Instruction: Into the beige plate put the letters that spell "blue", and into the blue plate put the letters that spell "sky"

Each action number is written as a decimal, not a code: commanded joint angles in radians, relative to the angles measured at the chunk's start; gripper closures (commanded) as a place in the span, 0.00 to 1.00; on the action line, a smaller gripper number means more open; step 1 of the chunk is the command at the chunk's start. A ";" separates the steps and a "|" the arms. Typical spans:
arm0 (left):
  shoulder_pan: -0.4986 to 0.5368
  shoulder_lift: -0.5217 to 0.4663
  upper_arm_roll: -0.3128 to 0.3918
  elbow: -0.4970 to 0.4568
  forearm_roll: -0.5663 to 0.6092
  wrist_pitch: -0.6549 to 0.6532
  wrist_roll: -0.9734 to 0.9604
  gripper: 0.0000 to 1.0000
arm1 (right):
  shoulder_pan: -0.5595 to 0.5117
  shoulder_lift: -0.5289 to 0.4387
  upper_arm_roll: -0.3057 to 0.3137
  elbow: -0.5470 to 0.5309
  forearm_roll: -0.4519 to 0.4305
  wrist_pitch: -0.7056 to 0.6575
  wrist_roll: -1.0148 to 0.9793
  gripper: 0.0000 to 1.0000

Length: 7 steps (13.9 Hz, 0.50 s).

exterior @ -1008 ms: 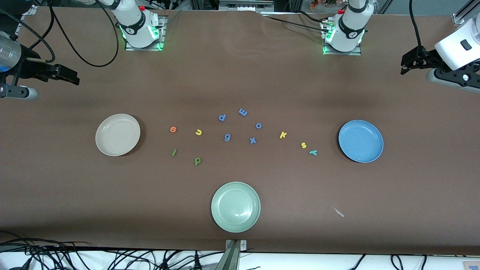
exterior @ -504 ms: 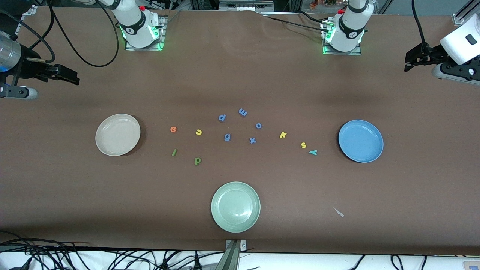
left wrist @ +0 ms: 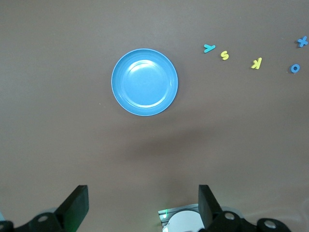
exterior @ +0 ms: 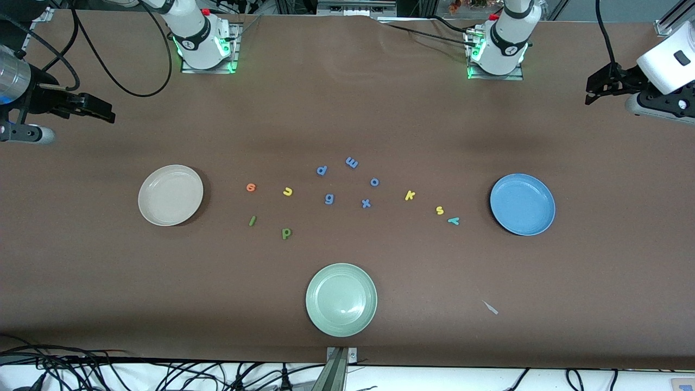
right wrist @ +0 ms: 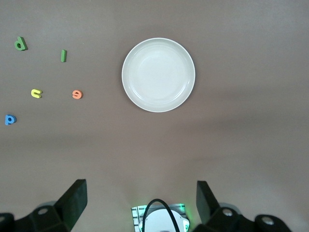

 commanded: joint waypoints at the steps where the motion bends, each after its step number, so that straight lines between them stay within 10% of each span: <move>1: 0.003 0.005 -0.002 0.008 0.023 0.006 0.001 0.00 | -0.001 0.000 -0.006 0.007 0.018 -0.011 -0.017 0.00; 7: 0.001 0.037 -0.002 0.062 0.024 0.006 0.005 0.00 | -0.001 0.000 -0.006 0.007 0.018 -0.011 -0.017 0.00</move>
